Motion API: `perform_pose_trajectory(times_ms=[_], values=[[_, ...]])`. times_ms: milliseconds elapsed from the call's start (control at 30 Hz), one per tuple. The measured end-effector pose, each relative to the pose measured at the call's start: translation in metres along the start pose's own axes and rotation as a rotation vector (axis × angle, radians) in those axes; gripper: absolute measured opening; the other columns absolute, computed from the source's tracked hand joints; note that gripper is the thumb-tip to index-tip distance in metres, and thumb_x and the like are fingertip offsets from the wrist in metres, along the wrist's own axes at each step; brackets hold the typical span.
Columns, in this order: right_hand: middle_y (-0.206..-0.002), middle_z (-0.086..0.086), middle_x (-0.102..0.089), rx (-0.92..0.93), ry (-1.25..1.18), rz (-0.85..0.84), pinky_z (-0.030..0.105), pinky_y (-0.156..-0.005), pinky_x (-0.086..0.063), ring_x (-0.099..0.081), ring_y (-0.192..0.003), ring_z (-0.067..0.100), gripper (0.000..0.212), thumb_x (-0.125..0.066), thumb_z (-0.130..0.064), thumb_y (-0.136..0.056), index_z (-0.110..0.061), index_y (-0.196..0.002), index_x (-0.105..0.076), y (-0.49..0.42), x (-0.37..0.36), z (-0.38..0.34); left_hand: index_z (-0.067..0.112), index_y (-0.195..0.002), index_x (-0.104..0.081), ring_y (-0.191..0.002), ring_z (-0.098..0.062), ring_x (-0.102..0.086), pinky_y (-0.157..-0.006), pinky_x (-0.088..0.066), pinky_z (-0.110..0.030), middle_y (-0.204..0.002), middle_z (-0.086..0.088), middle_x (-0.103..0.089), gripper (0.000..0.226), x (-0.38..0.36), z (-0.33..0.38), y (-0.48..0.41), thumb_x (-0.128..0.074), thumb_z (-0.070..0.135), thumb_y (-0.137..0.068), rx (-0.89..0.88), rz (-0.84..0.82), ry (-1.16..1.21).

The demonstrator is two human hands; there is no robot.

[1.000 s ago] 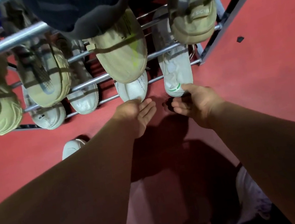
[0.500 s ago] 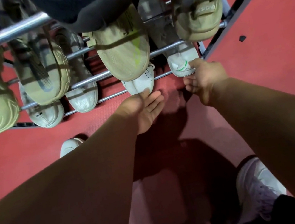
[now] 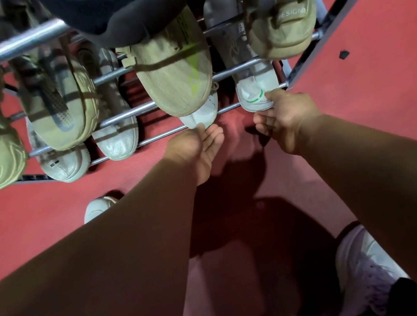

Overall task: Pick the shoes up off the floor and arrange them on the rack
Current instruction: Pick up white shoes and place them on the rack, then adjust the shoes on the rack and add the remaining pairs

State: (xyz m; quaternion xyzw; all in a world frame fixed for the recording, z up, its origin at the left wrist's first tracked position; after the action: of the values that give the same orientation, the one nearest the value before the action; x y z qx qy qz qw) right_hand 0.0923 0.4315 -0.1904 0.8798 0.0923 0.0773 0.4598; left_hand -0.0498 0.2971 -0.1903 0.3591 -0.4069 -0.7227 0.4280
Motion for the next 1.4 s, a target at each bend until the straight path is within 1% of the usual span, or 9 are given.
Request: perform_pose_trajectory(times_ms=[233, 567, 767, 900, 1000, 1133, 1267, 1333, 1400], values=[[-0.077, 0.005, -0.070, -0.029, 0.004, 0.011, 0.032, -0.078, -0.062, -0.069, -0.064, 0.015, 0.021, -0.053, -0.028, -0.103, -0.012, -0.100, -0.066, -0.004, -0.008, -0.012, 0.003, -0.108, -0.057, -0.085, -0.022, -0.069, -0.080, -0.060, -0.032, -0.095, -0.013, -0.069, 0.011, 0.003, 0.007, -0.005, -0.048, 0.009, -0.107, 0.004, 0.017, -0.051], [-0.075, 0.006, -0.068, 0.011, 0.007, 0.045, 0.028, -0.062, -0.058, -0.066, -0.065, 0.016, 0.023, -0.057, -0.033, -0.100, -0.014, -0.090, -0.065, -0.005, -0.003, -0.014, 0.007, -0.119, -0.060, -0.089, -0.024, -0.072, -0.073, -0.061, -0.033, -0.100, -0.012, -0.072, 0.016, 0.005, 0.005, -0.003, -0.054, 0.015, -0.106, 0.016, -0.006, -0.054], [-0.097, 0.011, -0.072, -0.023, 0.028, 0.002, 0.032, -0.066, -0.058, -0.067, -0.077, 0.023, 0.032, -0.060, -0.046, -0.097, -0.014, -0.101, -0.065, 0.001, 0.000, -0.006, 0.013, -0.120, -0.061, -0.092, -0.023, -0.072, -0.075, -0.061, -0.034, -0.108, -0.010, -0.072, 0.021, 0.003, 0.005, 0.006, -0.057, 0.026, -0.105, 0.031, -0.017, -0.063], [-0.091, 0.009, -0.065, -0.052, 0.090, -0.024, 0.029, -0.052, -0.051, -0.058, -0.061, 0.020, 0.045, -0.058, -0.047, -0.099, -0.006, -0.117, -0.063, 0.020, 0.003, 0.004, 0.012, -0.128, -0.060, -0.103, -0.027, -0.068, -0.086, -0.056, -0.038, -0.126, -0.011, -0.066, 0.026, 0.011, 0.001, 0.031, -0.053, 0.026, -0.106, 0.073, -0.015, -0.216], [-0.082, 0.006, -0.056, -0.081, 0.225, -0.050, 0.030, -0.052, -0.048, -0.053, -0.057, 0.019, 0.031, -0.051, -0.038, -0.105, -0.011, -0.119, -0.061, 0.047, 0.010, 0.011, 0.010, -0.130, -0.059, -0.116, -0.031, -0.062, -0.090, -0.053, -0.040, -0.135, -0.010, -0.061, 0.026, 0.029, 0.003, 0.059, -0.048, 0.018, -0.107, 0.081, 0.013, -0.456], [-0.087, 0.010, -0.062, -0.087, 0.300, -0.023, 0.033, -0.058, -0.052, -0.060, -0.062, 0.024, 0.021, -0.053, -0.036, -0.105, -0.016, -0.101, -0.059, 0.098, 0.022, 0.005, 0.016, -0.106, -0.060, -0.092, -0.023, -0.058, -0.079, -0.052, -0.037, -0.108, -0.008, -0.062, 0.008, 0.048, 0.019, 0.110, -0.057, 0.022, -0.103, 0.042, 0.032, -0.770], [-0.099, 0.010, -0.065, -0.027, 0.318, -0.044, 0.034, -0.064, -0.055, -0.063, -0.077, 0.026, 0.026, -0.057, -0.037, -0.102, -0.016, -0.117, -0.060, 0.154, 0.031, -0.019, 0.018, -0.084, -0.058, -0.066, -0.018, -0.055, -0.058, -0.050, -0.023, -0.084, -0.007, -0.059, 0.016, 0.054, 0.055, 0.171, -0.063, 0.015, -0.099, -0.156, 0.045, -0.995], [-0.095, 0.010, -0.063, 0.022, 0.332, -0.052, 0.037, -0.072, -0.056, -0.061, -0.076, 0.026, 0.028, -0.059, -0.036, -0.102, -0.015, -0.119, -0.062, 0.185, 0.035, -0.034, 0.009, -0.103, -0.065, -0.082, -0.035, -0.066, -0.070, -0.056, -0.036, -0.101, -0.020, -0.068, 0.012, 0.055, 0.073, 0.207, -0.066, 0.018, -0.095, -0.247, 0.064, -1.106], [-0.090, 0.011, -0.057, 0.075, 0.362, -0.063, 0.037, -0.071, -0.054, -0.055, -0.072, 0.025, 0.030, -0.060, -0.034, -0.101, -0.008, -0.116, -0.064, 0.217, 0.037, -0.050, 0.005, -0.123, -0.063, -0.108, -0.046, -0.065, -0.088, -0.056, -0.048, -0.121, -0.029, -0.067, 0.039, 0.054, 0.088, 0.240, -0.069, 0.026, -0.091, -0.326, 0.079, -1.223]])
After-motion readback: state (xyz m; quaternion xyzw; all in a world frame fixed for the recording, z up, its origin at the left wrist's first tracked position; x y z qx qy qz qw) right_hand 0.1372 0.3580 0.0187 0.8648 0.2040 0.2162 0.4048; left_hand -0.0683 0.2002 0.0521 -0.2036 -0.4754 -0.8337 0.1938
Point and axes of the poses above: each hand's wrist, its own y-axis away from the middle knuckle, its own x-axis out of the back of the hand, z = x × y, the point moved 7 cm from there along -y, towards the middle knuckle
